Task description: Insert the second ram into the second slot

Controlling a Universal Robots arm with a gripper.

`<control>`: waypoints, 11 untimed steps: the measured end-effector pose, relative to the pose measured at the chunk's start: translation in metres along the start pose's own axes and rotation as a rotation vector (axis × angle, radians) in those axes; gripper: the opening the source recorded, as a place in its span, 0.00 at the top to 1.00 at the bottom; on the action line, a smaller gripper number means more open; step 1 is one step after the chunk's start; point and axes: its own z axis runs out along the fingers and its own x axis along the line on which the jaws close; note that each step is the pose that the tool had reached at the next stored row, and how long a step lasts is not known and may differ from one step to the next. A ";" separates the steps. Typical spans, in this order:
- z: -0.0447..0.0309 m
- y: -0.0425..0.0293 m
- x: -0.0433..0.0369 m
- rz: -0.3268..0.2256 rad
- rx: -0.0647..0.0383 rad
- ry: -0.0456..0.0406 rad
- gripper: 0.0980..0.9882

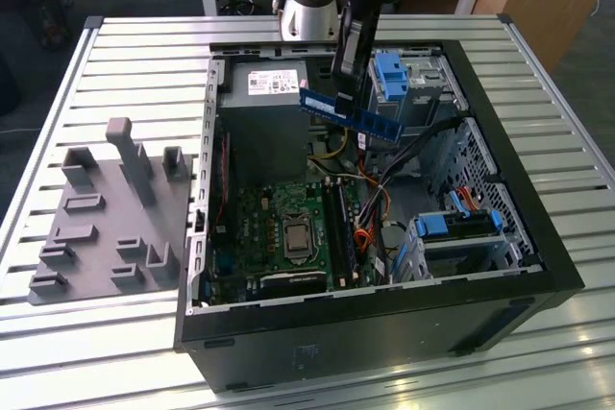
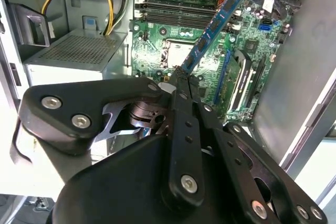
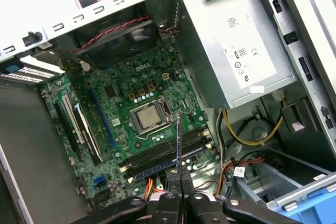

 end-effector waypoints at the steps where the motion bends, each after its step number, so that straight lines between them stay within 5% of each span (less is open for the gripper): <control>1: 0.0000 0.0000 0.0000 0.004 0.000 -0.0002 0.97; 11: 0.0000 0.0000 0.0000 0.049 0.001 -0.0019 0.97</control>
